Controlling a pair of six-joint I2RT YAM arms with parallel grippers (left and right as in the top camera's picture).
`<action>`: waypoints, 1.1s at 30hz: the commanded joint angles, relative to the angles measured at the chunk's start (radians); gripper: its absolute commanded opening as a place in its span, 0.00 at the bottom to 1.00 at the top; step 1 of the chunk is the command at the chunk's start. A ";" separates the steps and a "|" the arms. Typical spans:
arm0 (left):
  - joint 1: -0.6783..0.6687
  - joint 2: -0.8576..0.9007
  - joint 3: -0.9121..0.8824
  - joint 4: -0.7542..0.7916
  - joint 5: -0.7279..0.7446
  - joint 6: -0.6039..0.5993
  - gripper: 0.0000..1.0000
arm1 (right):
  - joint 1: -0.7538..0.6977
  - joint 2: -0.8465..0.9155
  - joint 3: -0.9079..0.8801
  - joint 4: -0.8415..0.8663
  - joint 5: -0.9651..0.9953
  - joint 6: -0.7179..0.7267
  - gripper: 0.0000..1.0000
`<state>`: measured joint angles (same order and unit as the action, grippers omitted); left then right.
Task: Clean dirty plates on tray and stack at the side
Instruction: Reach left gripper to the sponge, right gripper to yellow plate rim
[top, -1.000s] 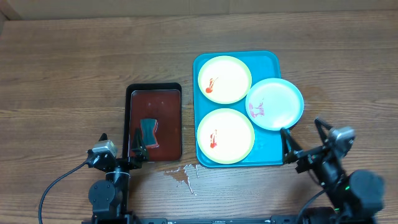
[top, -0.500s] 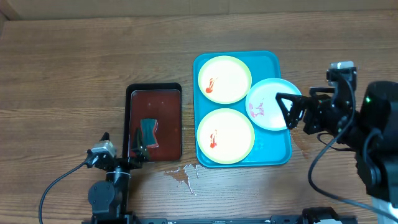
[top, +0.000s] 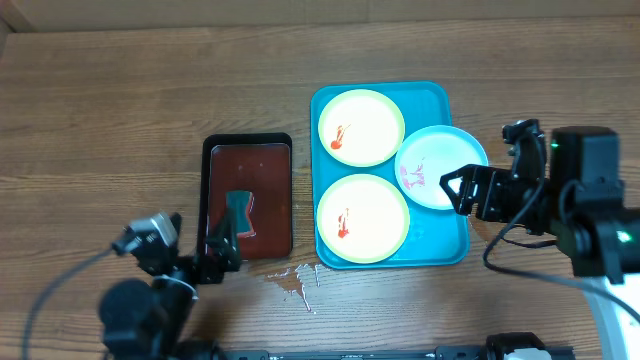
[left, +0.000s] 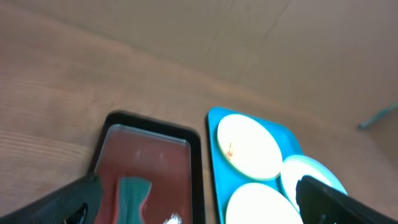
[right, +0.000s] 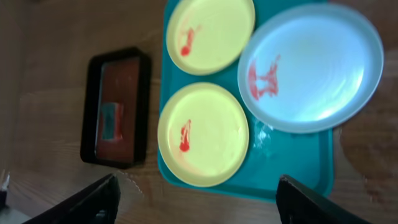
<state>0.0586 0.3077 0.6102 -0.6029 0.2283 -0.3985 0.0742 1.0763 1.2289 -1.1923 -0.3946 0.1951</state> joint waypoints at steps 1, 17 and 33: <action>-0.001 0.251 0.283 -0.212 -0.022 0.043 1.00 | 0.047 0.042 -0.084 0.014 0.016 0.019 0.79; -0.003 0.855 0.760 -0.646 0.365 0.138 1.00 | 0.242 0.286 -0.372 0.346 0.222 0.159 0.66; -0.114 0.885 0.760 -0.642 0.243 0.193 1.00 | 0.256 0.576 -0.377 0.591 0.204 0.195 0.11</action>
<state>-0.0528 1.2026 1.3483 -1.2484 0.4744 -0.2310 0.3279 1.6440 0.8589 -0.6167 -0.1825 0.3836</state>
